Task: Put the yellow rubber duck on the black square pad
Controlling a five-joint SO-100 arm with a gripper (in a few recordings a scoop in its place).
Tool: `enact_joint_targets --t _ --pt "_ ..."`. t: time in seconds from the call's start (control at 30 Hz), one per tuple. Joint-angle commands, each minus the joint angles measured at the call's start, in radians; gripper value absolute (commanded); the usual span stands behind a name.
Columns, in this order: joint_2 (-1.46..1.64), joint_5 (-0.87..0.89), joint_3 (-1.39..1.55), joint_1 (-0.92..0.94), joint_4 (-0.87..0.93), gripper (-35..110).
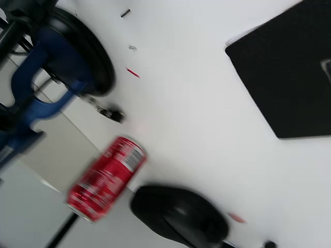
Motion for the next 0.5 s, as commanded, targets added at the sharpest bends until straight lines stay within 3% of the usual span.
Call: enact_joint_targets --t 0.0,0.47 --pt "0.011 -0.015 -0.014 -0.048 0.005 2" --pt "0.023 -0.015 -0.015 -0.044 -0.084 2"
